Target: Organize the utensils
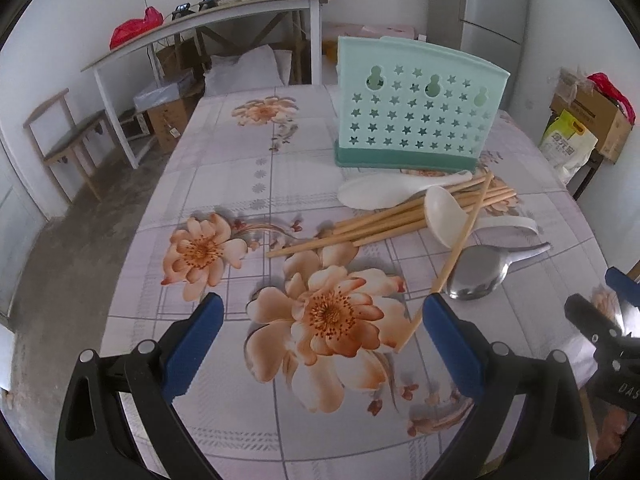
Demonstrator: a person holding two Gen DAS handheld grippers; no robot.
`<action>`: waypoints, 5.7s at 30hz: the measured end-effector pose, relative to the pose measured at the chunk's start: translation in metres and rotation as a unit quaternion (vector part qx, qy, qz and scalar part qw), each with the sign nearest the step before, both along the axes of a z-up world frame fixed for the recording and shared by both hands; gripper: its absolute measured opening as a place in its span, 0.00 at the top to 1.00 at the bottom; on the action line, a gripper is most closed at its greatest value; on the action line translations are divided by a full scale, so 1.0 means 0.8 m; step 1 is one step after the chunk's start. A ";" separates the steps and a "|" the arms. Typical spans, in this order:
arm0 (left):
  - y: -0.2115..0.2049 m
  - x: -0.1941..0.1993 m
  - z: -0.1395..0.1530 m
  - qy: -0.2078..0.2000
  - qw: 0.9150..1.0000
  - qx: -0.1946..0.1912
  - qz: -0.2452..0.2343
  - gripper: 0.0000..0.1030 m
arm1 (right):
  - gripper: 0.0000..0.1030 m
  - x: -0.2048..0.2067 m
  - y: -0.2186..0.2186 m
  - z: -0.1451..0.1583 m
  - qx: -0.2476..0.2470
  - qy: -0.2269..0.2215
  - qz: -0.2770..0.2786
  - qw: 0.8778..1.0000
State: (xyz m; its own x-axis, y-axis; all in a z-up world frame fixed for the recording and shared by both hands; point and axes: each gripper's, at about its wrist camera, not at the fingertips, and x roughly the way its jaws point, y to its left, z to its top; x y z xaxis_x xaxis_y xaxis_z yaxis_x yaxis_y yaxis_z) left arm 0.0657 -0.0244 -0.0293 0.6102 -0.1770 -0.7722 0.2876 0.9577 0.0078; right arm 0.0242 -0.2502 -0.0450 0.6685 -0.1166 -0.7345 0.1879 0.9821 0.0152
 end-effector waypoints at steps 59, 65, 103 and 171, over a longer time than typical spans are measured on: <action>-0.050 -0.018 -0.034 0.026 0.973 -0.040 -0.227 0.45 | 0.08 0.011 -0.002 0.058 -0.008 -0.049 0.060 0.997; -0.058 -0.011 -0.048 0.018 0.971 -0.028 -0.236 0.68 | 0.08 0.022 -0.008 0.039 0.034 -0.045 0.046 0.997; 0.032 0.041 -0.007 0.017 0.974 -0.181 -0.136 0.16 | 0.46 0.078 0.022 -0.007 -0.079 0.058 0.180 0.979; -0.030 0.070 -0.057 0.163 0.951 -0.236 -0.115 0.93 | 0.54 -0.032 -0.069 0.038 0.138 -0.027 0.111 0.984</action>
